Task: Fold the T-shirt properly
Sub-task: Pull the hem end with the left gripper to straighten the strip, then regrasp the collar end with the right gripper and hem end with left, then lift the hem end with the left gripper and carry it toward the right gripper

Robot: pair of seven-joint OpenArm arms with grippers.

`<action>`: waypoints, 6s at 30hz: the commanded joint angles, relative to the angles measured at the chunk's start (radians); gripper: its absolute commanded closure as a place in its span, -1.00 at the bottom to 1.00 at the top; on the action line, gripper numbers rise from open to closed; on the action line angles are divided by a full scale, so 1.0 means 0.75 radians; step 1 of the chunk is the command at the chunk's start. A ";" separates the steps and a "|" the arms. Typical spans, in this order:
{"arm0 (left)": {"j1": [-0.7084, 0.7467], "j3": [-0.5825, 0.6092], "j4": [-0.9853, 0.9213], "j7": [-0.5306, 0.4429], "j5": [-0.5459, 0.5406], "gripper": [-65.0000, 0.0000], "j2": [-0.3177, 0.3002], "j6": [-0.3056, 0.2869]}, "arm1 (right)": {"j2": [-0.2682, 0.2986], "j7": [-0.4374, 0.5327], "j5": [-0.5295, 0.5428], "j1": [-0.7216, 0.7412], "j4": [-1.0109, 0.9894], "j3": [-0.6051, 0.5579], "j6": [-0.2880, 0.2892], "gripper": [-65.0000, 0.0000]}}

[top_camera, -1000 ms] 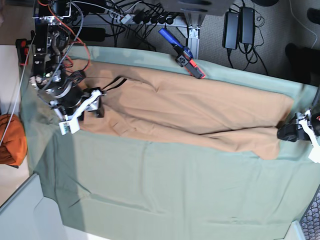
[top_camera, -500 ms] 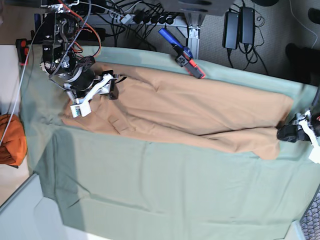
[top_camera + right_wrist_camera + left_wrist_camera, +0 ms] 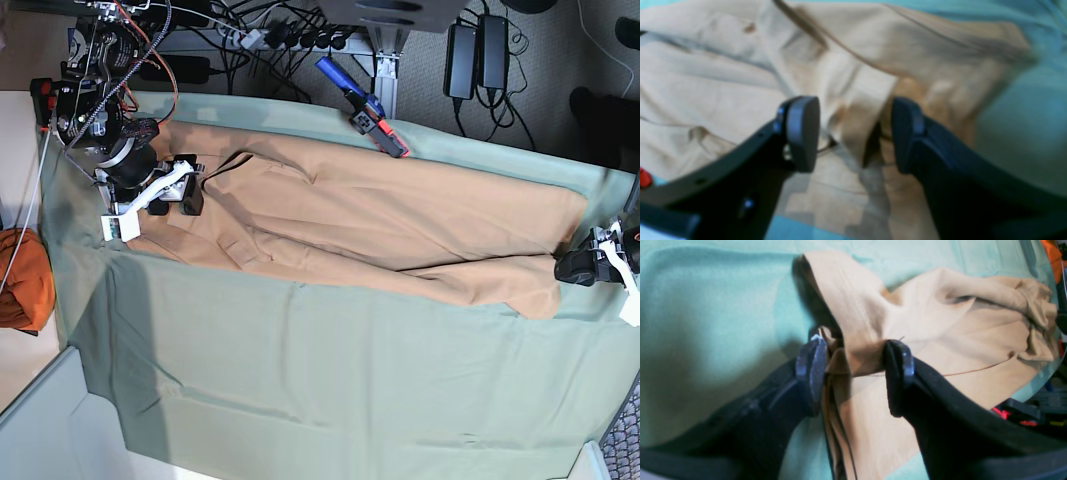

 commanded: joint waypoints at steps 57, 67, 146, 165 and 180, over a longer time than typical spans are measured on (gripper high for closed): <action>0.039 -0.155 0.000 -0.022 0.067 0.02 0.103 -0.013 | -0.060 0.173 -0.020 0.084 -0.146 -0.135 0.156 1.00; 0.042 -0.020 0.001 -0.004 0.037 0.02 0.157 -0.013 | -0.060 0.173 -0.020 0.084 -0.146 -0.135 0.156 1.00; 0.174 -0.068 0.642 0.037 0.131 1.00 0.137 -0.013 | -0.105 0.125 0.070 0.211 0.001 -0.132 0.156 0.17; 0.067 0.407 0.771 -0.085 0.738 1.00 0.543 0.042 | -0.143 0.128 0.065 0.220 0.001 -0.132 0.157 0.17; -0.007 0.616 0.658 -0.163 1.051 1.00 0.832 0.176 | -0.144 0.128 0.071 0.221 0.001 -0.132 0.156 0.17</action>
